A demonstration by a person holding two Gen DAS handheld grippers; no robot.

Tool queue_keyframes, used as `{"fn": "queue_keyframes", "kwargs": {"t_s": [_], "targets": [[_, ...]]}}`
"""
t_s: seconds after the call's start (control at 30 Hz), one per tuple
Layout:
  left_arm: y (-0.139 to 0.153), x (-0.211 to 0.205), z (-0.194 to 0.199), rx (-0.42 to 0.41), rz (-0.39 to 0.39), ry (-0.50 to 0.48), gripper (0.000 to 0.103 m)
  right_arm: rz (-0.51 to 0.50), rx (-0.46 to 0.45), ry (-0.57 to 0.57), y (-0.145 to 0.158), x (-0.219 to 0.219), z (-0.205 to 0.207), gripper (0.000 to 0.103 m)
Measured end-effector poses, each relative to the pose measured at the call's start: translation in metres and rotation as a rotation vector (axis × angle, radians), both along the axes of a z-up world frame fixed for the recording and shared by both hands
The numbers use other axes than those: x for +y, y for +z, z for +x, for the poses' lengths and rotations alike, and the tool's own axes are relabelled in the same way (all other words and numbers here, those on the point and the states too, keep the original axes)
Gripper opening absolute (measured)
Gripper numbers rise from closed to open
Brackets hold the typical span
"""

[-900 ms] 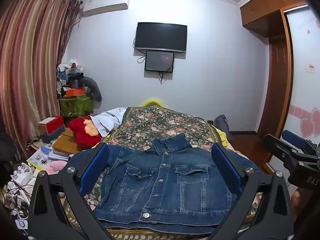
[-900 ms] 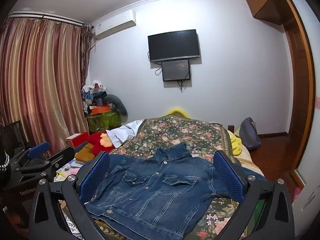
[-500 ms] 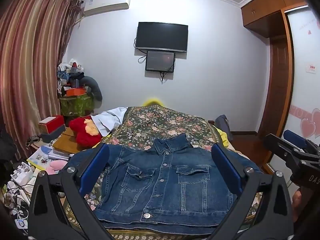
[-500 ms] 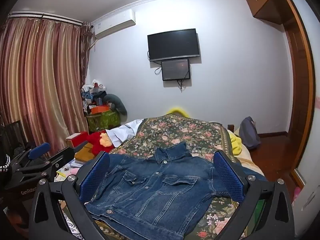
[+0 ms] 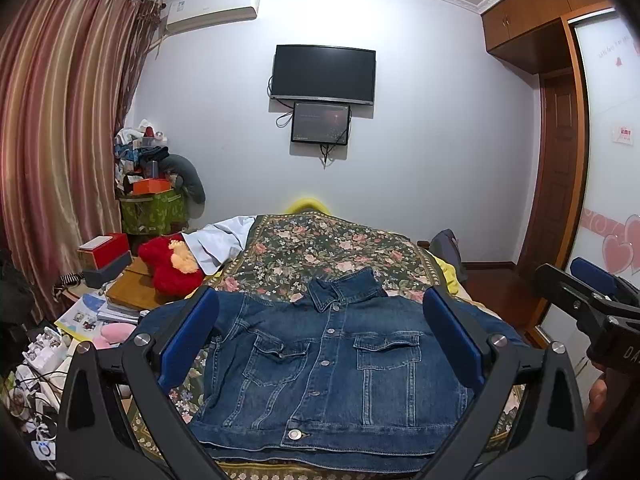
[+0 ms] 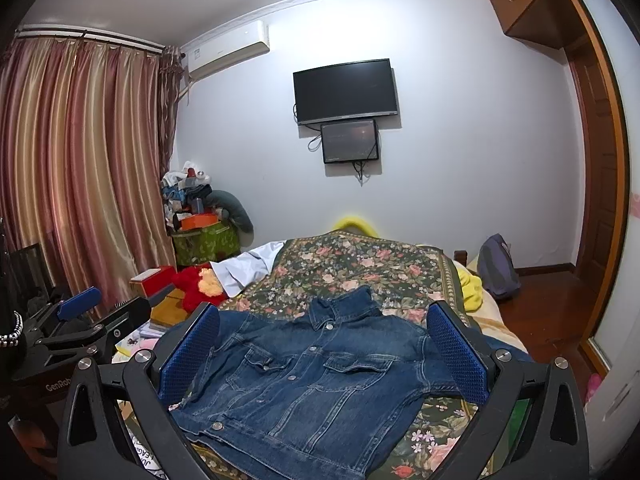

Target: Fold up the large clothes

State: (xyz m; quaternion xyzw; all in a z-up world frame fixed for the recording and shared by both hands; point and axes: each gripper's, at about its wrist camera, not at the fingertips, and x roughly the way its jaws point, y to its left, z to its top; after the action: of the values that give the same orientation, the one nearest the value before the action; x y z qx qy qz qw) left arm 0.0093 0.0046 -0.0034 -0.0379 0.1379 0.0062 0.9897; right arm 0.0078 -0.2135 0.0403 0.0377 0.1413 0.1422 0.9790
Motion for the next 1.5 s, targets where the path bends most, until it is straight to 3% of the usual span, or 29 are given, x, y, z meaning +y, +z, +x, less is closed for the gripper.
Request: {"fn": "queue_keyframes", "kwargs": {"t_s": [1.5], "targets": [[0.0014, -0.007, -0.0051, -0.017, 0.018, 0.006, 0.103, 0.002, 0.003, 0.01, 0.0034, 0.0053, -0.0014, 0.103]]}}
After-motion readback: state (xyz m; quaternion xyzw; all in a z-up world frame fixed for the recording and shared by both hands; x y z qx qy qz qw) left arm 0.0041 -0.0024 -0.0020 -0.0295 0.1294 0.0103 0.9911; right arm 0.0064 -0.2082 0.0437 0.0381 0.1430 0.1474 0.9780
